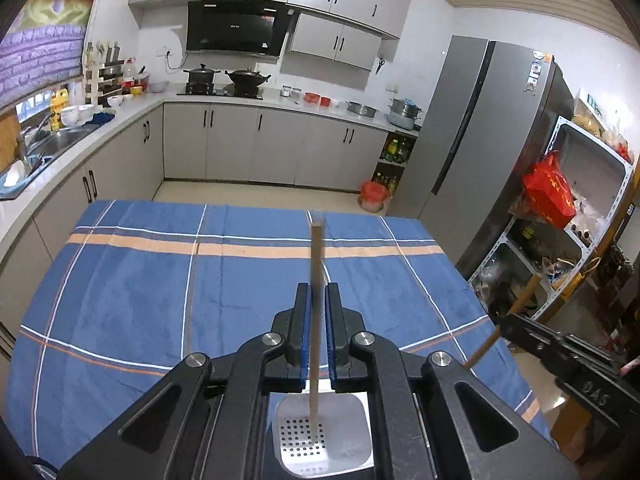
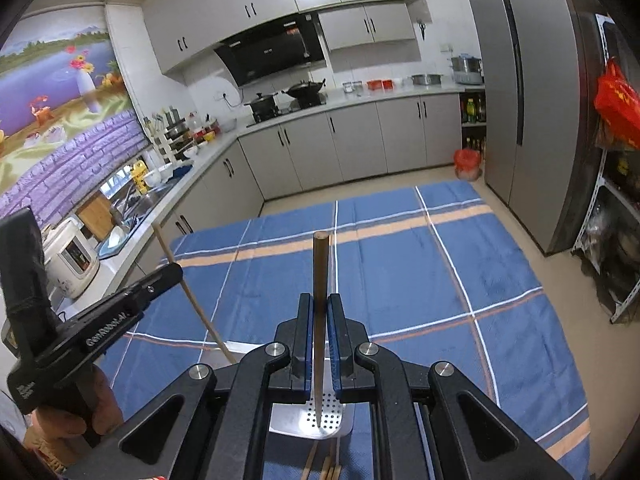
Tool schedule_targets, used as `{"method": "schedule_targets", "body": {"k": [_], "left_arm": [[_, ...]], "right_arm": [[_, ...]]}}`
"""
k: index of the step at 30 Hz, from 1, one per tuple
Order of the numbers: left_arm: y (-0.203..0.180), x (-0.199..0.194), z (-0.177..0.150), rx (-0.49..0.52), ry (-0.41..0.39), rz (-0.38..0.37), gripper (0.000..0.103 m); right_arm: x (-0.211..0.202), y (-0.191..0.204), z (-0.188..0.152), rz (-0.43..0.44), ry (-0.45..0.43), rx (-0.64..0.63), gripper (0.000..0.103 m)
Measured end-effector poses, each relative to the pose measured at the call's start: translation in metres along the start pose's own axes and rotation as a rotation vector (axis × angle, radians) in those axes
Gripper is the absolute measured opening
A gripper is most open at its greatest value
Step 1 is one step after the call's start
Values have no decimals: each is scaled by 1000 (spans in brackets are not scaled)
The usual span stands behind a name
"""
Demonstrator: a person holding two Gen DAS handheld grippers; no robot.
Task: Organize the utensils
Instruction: 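Drop the chopstick into the caddy by opening the right gripper, then move the right gripper back down to the chopsticks and close on one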
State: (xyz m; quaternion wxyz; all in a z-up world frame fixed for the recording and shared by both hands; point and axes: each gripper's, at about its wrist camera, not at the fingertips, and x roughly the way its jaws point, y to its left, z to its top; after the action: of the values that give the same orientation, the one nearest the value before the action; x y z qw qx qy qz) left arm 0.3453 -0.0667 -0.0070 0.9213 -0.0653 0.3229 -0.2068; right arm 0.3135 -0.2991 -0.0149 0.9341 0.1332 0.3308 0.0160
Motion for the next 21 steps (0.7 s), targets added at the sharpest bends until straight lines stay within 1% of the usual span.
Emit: {"method": "schedule_targets", "body": {"k": [2, 3, 4, 5, 6, 7, 8, 9, 11, 13, 16, 19, 21], "left_arm": [[3, -2, -1, -8, 2, -3, 9], [3, -4, -2, -9, 0, -4, 13], [3, -8, -3, -11, -4, -5, 21], [4, -11, -3, -15, -12, -1, 25], [2, -15, -2, -18, -18, 2, 31], [3, -21, -2, -22, -28, 4, 34], [3, -25, -2, -25, -34, 5, 34], [4, -30, -2, -28, -40, 9, 36], [4, -42, -2, -35, -51, 25, 38], [6, -57, -4, -43, -64, 39, 43], [10, -78, -10, -59, -76, 68, 48], [19, -98, -23, -86, -75, 98, 52], [26, -109, -36, -106, -63, 118, 54]], "right_arm": [[0, -3, 0, 4, 1, 10, 8], [0, -4, 1, 8, 3, 13, 8], [0, -5, 0, 8, 5, 14, 10], [-1, -6, 0, 3, 5, 12, 15], [-2, -6, 0, -1, 2, 9, 23], [-2, -3, 1, 0, -2, 7, 27], [-5, -3, 2, 1, -6, 8, 33], [-8, -3, 2, 1, -11, 9, 35], [-14, -2, 1, 6, -18, 12, 36], [-23, -4, -1, 12, -26, 14, 38], [-38, -8, -11, 12, -33, 2, 44], [-50, -16, -31, 9, -5, -3, 48], [-54, -26, -50, 4, 35, 0, 48]]}}
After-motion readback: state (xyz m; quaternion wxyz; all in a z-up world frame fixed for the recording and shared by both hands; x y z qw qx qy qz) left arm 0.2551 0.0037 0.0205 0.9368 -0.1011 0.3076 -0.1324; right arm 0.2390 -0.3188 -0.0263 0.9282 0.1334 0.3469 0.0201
